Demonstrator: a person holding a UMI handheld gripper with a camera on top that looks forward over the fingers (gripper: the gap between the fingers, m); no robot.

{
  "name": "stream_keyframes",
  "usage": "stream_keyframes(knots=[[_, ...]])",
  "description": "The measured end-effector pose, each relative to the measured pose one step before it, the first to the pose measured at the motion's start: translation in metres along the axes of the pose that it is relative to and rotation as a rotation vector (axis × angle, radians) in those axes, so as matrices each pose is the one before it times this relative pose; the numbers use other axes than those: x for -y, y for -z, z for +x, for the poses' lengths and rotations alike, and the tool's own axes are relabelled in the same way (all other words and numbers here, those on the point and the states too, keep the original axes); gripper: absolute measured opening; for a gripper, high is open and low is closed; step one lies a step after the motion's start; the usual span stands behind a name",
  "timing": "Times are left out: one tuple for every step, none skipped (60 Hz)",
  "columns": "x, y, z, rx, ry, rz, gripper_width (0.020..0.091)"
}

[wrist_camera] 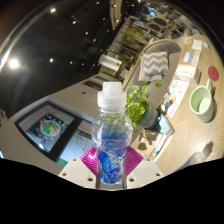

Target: Pour water

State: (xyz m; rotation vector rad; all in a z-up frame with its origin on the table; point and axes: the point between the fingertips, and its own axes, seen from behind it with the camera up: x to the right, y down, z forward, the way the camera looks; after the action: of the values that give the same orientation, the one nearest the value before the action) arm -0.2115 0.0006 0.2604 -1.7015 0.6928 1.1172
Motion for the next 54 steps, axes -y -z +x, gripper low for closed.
stream_keyframes(knots=[[0.00712, -0.00164, 0.00153, 0.01635, -0.0539, 0.00048, 0.0293], [0.00639, 0.00258, -0.00230, 0.01064, -0.0528, 0.00096, 0.0292], [0.00768, -0.00296, 0.00411, 0.01399, -0.0539, 0.00013, 0.0290], [0.00566, -0.00515, 0.00515, 0.01238, -0.0529, 0.00068, 0.0291], [0.00642, -0.00179, 0.00335, 0.01219, -0.0532, -0.00234, 0.0290], [0.00763, 0.00145, 0.00130, 0.01149, -0.0526, -0.00169, 0.0290], [0.00765, -0.00392, 0.00470, 0.01191, -0.0485, 0.00695, 0.0290], [0.00836, -0.00066, 0.00278, 0.01061, -0.0485, 0.00791, 0.0291], [0.00736, -0.00088, 0.00237, 0.01141, -0.0464, 0.00504, 0.0292], [0.00643, 0.00172, 0.00017, 0.01176, -0.0459, -0.00195, 0.0291], [0.00461, 0.00370, -0.00181, 0.00731, -0.0441, -0.00105, 0.0293], [0.00738, -0.00621, 0.00661, 0.00928, -0.0417, 0.00638, 0.0292], [0.00697, -0.00040, 0.00317, 0.00645, -0.0419, 0.00600, 0.0292], [0.00603, -0.00063, 0.00296, 0.00660, -0.0403, 0.00304, 0.0293], [0.00505, -0.00061, 0.00206, 0.00880, -0.0397, -0.00128, 0.0291], [0.00477, -0.00017, 0.00158, 0.01006, -0.0396, 0.00069, 0.0290], [0.00567, -0.00025, 0.00177, 0.00860, -0.0418, 0.00436, 0.0291], [0.00522, -0.00013, 0.00198, 0.00655, -0.0434, 0.00408, 0.0291], [0.00441, -0.00037, 0.00181, 0.00710, -0.0430, 0.00073, 0.0291], [0.00359, -0.00013, 0.00133, 0.00917, -0.0424, -0.00115, 0.0291], [0.00423, 0.01178, -0.00615, 0.00683, -0.0446, 0.00067, 0.0292], [0.00476, -0.01029, 0.00555, 0.00148, -0.0329, 0.01248, 0.0292], [0.00550, -0.00012, 0.00250, 0.00311, -0.0347, 0.00893, 0.0293], [0.00413, -0.00013, 0.00248, 0.00297, -0.0288, 0.00450, 0.0293], [0.00285, -0.00030, 0.00142, 0.00635, -0.0258, -0.00150, 0.0292], [0.00193, -0.00004, 0.00080, 0.00763, -0.0237, -0.00557, 0.0293], [0.00262, -0.00002, 0.00196, 0.00158, -0.0193, -0.00129, 0.0292], [0.00343, 0.00771, 0.00017, -0.00096, -0.0180, -0.00150, 0.0291], [0.00293, 0.00013, 0.00363, -0.01034, -0.0037, 0.00396, 0.0291], [0.00144, -0.00008, 0.00294, -0.01035, 0.0023, 0.00119, 0.0291], [-0.00016, 0.00700, -0.00125, -0.00994, 0.0003, -0.00380, 0.0290], [0.00009, 0.00028, 0.00204, -0.00892, 0.0066, -0.00418, 0.0291], [0.00053, -0.01310, 0.00563, -0.01169, 0.0088, 0.00071, 0.0290], [-0.00010, -0.00026, 0.00050, -0.00753, 0.0048, -0.00125, 0.0290], [-0.00060, 0.00083, -0.00021, -0.00568, 0.0040, -0.00292, 0.0290], [-0.00071, 0.00084, -0.00027, -0.00609, 0.0043, -0.00324, 0.0291], [-0.00047, -0.00008, 0.00027, -0.00781, 0.0081, -0.00348, 0.0291], [-0.00105, 0.00042, 0.00002, -0.01100, 0.0143, -0.00324, 0.0292], [-0.00104, -0.00030, 0.00007, -0.01242, 0.0216, -0.00404, 0.0291], [-0.00143, -0.00002, -0.00025, -0.01380, 0.0285, -0.00480, 0.0291], [-0.00121, -0.00034, 0.00001, -0.01536, 0.0341, -0.00475, 0.0292], [-0.00230, 0.01439, -0.00341, -0.01500, 0.0350, -0.00430, 0.0291], [0.00020, -0.01079, 0.00330, -0.01254, 0.0423, -0.01129, 0.0289], [-0.00400, -0.00502, -0.00213, -0.02281, 0.0477, 0.00271, 0.0291], [-0.00066, 0.00031, -0.00242, -0.01356, 0.0472, -0.00549, 0.0290], [-0.00008, 0.00024, -0.00292, -0.01257, 0.0484, -0.00446, 0.0290], [0.00064, 0.00049, -0.00347, -0.01153, 0.0493, -0.00262, 0.0290], [0.00107, 0.00104, -0.00408, -0.01062, 0.0505, -0.00051, 0.0290], [0.00193, 0.00150, -0.00469, -0.00900, 0.0519, 0.00133, 0.0291], [0.00441, 0.01028, -0.00516, 0.00357, 0.0510, -0.00241, 0.0291], [0.00129, -0.00341, -0.00411, -0.01544, 0.0591, 0.00555, 0.0291], [0.00389, 0.00163, -0.00504, -0.00761, 0.0589, 0.00335, 0.0290], [0.00485, 0.00197, -0.00468, -0.00834, 0.0607, 0.00518, 0.0289], [0.00564, 0.00233, -0.00444, -0.00955, 0.0623, 0.00732, 0.0290]])
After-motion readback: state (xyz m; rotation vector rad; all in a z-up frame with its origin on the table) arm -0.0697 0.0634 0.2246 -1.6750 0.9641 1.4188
